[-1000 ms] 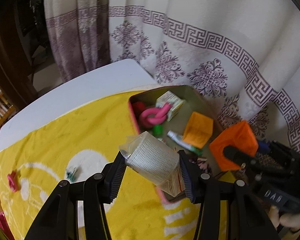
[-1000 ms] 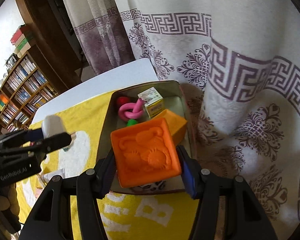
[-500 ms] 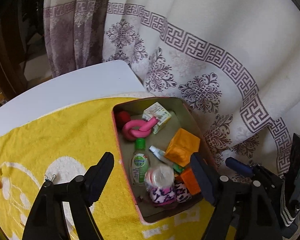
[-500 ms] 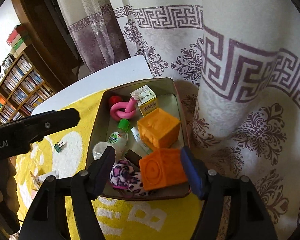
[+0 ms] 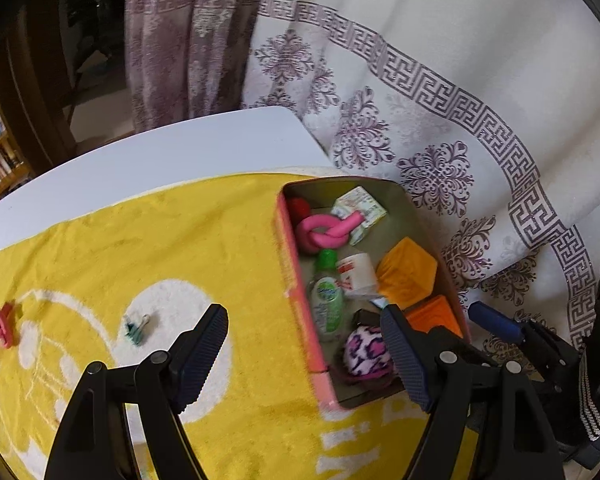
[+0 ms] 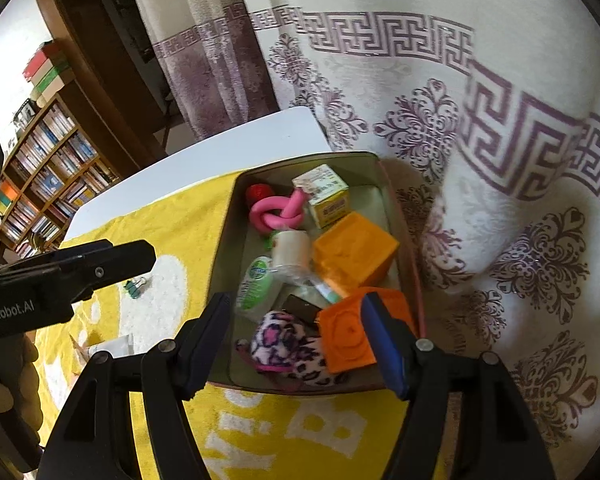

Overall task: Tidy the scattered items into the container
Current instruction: 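Withdraw both open tools from the tin back over the towel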

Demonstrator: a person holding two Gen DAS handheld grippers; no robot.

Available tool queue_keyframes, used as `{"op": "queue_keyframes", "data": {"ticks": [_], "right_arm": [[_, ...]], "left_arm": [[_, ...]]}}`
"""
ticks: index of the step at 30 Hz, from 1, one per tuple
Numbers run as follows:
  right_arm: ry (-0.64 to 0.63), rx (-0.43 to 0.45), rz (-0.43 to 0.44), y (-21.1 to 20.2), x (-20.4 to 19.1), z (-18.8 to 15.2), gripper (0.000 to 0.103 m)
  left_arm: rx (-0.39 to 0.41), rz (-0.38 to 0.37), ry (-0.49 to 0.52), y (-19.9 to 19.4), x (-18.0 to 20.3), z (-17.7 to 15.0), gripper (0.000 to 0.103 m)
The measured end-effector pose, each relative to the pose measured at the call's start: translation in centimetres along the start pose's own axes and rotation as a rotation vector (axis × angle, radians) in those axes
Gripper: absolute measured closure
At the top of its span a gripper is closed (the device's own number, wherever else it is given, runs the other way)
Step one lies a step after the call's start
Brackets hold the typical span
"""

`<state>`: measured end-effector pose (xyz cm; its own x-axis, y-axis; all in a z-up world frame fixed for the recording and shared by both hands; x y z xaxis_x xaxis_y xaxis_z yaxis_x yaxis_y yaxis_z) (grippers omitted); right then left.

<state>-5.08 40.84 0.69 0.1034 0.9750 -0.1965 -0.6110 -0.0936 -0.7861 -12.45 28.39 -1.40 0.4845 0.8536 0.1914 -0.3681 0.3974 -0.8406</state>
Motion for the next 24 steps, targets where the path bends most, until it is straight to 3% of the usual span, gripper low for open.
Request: {"op": "queue_keyframes", "data": {"ticks": [24], "right_arm": [[-0.106,-0.051,0.110,1.1,-13.1,-3.2,0.031]], "left_arm": [[0.001,0.156,-0.202,-8.0,-16.4,-7.4,0.023]]}}
Point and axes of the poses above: each gripper's, at about its wrist camera, not at the fingertips, and y roughly the way its jaws point, x to its right, z to its top, the point moved 6 cm from there along y, roughly the way its jaws point, and after that the axes turned 4 degrees about x, right-handed, at the moved point
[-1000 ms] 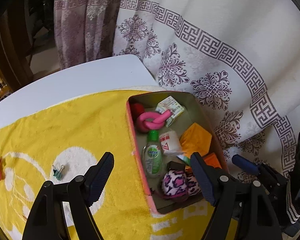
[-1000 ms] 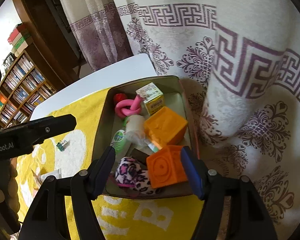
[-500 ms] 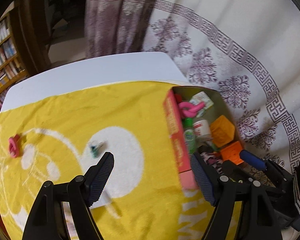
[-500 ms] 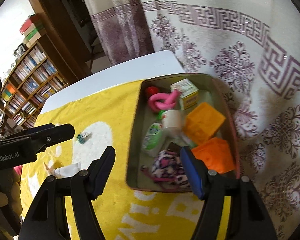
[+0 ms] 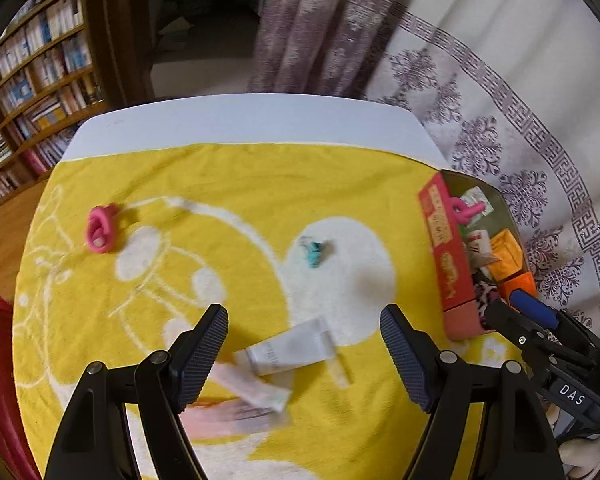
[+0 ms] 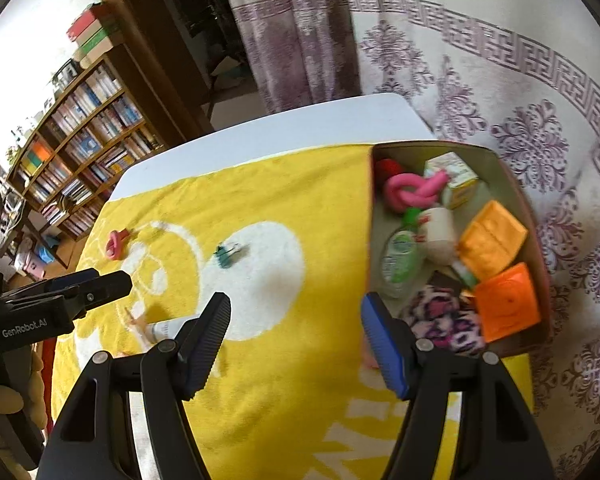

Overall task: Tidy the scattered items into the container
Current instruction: 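Withdraw both open tools from the tin back over the towel, then move the left tool to the pink foam knot while the right tool approaches the green binder clip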

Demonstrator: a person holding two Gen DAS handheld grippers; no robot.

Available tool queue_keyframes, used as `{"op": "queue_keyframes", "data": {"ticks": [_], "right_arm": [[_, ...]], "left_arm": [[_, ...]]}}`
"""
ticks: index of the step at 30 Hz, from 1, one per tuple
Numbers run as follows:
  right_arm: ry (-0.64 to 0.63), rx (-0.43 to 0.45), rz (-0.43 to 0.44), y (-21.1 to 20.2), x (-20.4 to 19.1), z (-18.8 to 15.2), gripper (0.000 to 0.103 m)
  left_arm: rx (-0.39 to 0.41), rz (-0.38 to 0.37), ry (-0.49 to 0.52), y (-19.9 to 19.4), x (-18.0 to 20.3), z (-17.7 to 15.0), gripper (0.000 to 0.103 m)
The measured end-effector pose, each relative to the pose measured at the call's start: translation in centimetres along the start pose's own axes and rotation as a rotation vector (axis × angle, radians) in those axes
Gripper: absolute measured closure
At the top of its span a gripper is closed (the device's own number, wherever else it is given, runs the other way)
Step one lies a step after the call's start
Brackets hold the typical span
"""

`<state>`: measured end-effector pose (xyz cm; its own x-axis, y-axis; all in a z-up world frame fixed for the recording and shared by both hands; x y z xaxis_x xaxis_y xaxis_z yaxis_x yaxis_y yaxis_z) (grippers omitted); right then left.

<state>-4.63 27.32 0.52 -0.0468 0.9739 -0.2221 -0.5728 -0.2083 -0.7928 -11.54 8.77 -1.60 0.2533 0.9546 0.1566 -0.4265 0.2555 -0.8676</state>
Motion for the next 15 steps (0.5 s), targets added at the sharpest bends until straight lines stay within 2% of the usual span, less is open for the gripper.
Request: {"op": "queue_keyframes", "data": {"ticks": [15], "right_arm": [[-0.044,-0.035,0.029,2.4,-7.1,-1.1,0.031]], "left_arm": [[0.000,0.054,-0.098,-1.5,-10.2,-1.1,0.023]]}}
Point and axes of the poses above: each gripper's, at about its wrist camera, not at the fingertips, and y roughly the way its jaws point, x to its right, z to its top, the point moved 6 cm from there along y, roughly the way its jaws point, and after that the axes turned 4 degrees about x, right-handed, at the moved point
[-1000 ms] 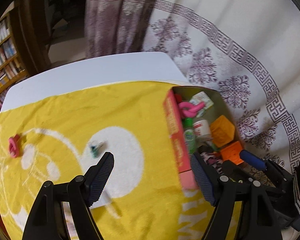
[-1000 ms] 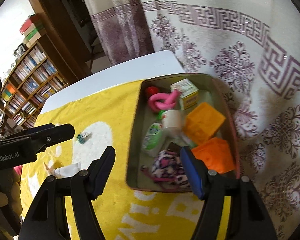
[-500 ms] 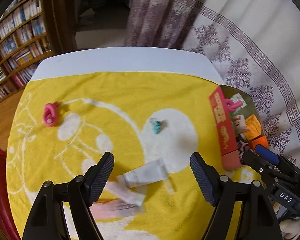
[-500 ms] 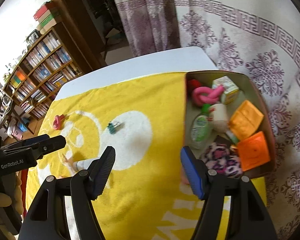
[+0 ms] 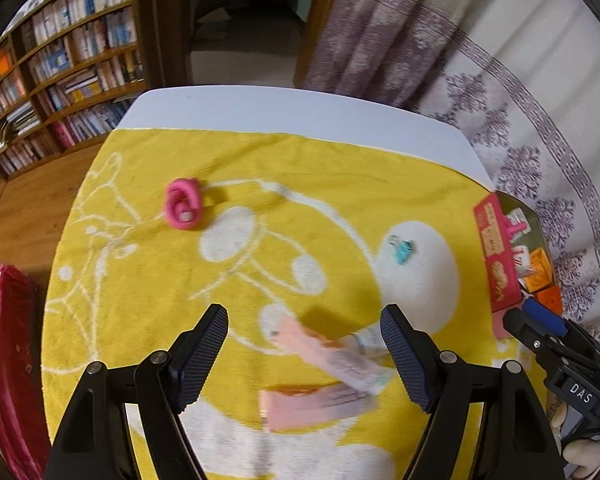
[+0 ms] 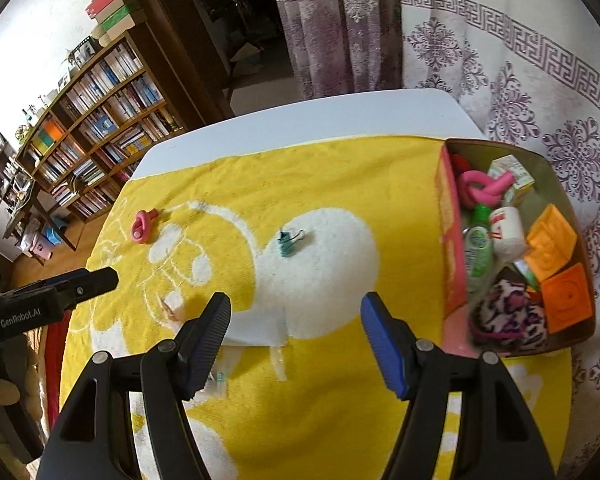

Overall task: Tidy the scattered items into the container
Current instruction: 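Move the left tool to the pink foam knot while the right tool approaches the green binder clip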

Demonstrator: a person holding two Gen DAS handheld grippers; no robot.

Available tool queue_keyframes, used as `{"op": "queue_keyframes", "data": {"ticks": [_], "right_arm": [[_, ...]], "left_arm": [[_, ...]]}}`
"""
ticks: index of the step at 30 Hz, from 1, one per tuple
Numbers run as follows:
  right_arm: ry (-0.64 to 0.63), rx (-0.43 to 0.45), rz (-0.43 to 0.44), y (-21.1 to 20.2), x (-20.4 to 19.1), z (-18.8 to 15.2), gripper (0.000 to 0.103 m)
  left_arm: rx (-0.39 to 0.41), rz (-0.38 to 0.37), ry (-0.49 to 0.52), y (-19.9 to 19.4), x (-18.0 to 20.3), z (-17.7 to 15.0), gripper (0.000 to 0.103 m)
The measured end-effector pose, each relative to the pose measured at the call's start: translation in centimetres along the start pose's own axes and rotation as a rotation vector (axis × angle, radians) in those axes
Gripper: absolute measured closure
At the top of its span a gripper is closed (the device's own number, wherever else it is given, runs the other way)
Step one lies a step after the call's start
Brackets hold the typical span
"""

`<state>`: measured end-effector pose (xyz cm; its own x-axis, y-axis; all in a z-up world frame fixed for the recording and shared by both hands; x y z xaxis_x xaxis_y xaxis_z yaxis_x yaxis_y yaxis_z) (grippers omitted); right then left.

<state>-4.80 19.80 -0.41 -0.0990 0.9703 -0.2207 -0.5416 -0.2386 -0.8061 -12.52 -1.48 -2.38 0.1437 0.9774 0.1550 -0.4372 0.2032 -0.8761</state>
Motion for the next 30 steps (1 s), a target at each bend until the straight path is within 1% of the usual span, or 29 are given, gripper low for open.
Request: {"op": "queue_keyframes", "data": {"ticks": [6,12,30], "right_arm": [[0.004,-0.017,-0.008,1.1,-1.5,-0.3,0.031],[0.022,-0.029,-0.025,2.1,-1.9,-0.4,0.031],[0.064,-0.078,-0.061,6.3,-2.0,0.7,0.031]], "left_arm": [[-0.002,0.011,-0.039,0.5,-3.5,0.9,0.023],[-0.011,0.024,-0.065,1.6,-6.2,2.3,0.023],[-0.082,0.053,-0.079,7.9,-9.9,5.6,0.023]]}}
Point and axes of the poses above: each gripper's, at about its wrist camera, not at the fingertips, and y roughly the way its jaws point, x to its right, z to its top, the point moved 6 cm from there along y, roughly the way its jaws point, and after that the axes turned 4 degrees about x, right-handed, at the moved point
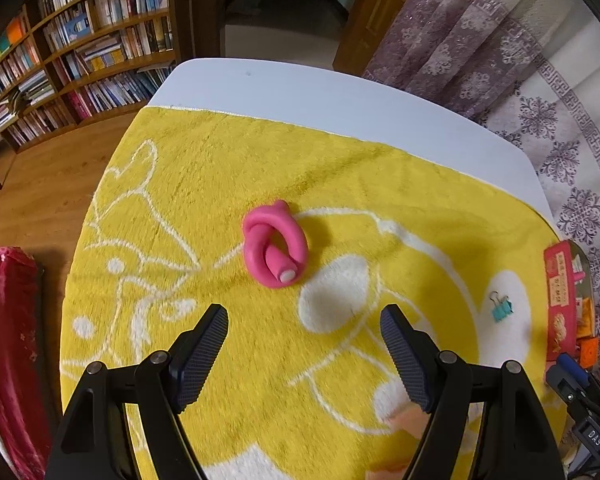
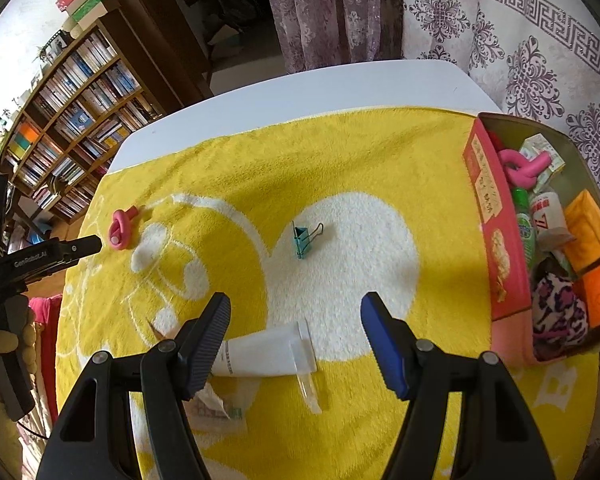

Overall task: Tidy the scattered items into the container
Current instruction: 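Move the left tool to the pink foam knot while the right tool approaches the green binder clip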

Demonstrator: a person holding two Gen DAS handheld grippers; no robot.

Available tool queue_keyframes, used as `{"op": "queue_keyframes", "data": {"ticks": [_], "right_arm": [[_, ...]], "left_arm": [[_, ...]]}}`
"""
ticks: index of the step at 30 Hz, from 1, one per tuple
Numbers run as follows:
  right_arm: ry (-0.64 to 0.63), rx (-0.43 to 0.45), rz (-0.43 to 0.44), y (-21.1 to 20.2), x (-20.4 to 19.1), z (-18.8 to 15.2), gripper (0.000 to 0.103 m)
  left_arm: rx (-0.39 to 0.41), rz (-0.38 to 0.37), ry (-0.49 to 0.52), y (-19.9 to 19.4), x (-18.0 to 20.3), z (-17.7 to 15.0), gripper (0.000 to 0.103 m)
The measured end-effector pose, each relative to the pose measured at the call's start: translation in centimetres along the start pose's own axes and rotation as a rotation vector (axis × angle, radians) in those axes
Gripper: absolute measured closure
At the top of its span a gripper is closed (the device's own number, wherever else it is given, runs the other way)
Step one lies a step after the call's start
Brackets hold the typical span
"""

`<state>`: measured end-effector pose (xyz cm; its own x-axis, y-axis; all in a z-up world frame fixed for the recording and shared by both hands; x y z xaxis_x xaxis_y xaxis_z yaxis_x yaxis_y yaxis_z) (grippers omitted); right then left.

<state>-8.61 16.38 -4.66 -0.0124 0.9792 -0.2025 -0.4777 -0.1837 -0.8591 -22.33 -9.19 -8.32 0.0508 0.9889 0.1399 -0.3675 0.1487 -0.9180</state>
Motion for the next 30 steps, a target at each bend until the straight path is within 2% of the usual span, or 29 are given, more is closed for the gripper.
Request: {"op": "queue_keyframes", "data": {"ticks": [11,27,30], "right_arm": [[0.014,-0.021,-0.015,2.5,0.0,1.7,0.031],[0.018,-0.051,-0.022,5.4,-0.6,2.8,0.031],[0.018,-0.057,-0.023,5.8,-0.6,2.8,0.031]], "left_arm": [[-0.035,0.018,-0.011,4.2,-1.4,2.3,0.023],[-0.070,0.023,-0.019,7.5,-2.5,3.3,0.023],[-0.055,0.026,-0.001,7.6,-2.4,3.5,0.023]]}}
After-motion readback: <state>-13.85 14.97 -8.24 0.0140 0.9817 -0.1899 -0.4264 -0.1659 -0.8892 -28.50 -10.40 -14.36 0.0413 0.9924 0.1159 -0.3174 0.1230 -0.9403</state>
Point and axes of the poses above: each gripper's, at about its wrist camera, not at the fingertips, and y roughly the way its jaws point, x to its right, z to its top, the point moved 6 cm from there along y, roughly the way its jaws point, and after that the axes turned 4 degrees about x, right-handed, at the moved point
